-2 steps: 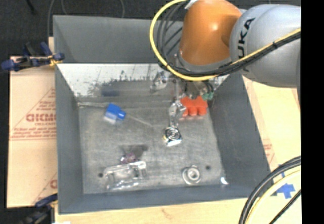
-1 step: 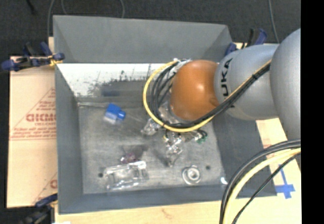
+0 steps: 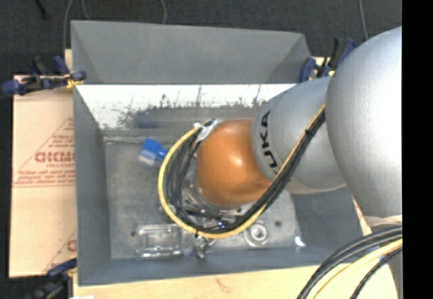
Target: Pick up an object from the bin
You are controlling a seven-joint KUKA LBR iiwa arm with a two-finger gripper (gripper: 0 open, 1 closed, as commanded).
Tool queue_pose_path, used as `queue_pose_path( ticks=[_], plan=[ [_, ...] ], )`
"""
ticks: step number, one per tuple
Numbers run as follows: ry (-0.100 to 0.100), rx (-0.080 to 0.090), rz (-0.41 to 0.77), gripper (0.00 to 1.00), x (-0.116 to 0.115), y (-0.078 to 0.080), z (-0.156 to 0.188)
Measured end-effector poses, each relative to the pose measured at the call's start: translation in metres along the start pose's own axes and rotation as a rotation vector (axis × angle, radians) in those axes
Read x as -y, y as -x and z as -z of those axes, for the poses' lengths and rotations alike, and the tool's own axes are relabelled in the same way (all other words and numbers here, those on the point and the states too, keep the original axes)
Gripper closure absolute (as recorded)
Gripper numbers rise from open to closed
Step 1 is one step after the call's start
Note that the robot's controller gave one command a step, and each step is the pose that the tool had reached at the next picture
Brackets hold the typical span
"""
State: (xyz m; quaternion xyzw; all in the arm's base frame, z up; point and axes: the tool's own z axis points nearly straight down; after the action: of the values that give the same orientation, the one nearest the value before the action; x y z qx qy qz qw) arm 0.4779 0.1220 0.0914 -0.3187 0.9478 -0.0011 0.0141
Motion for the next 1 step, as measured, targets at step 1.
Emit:
queue_pose_path(
  ticks=[1],
  plan=[
    [0.011,-0.014,0.205,0.00,0.0717,-0.0027,-0.0183]
  ],
)
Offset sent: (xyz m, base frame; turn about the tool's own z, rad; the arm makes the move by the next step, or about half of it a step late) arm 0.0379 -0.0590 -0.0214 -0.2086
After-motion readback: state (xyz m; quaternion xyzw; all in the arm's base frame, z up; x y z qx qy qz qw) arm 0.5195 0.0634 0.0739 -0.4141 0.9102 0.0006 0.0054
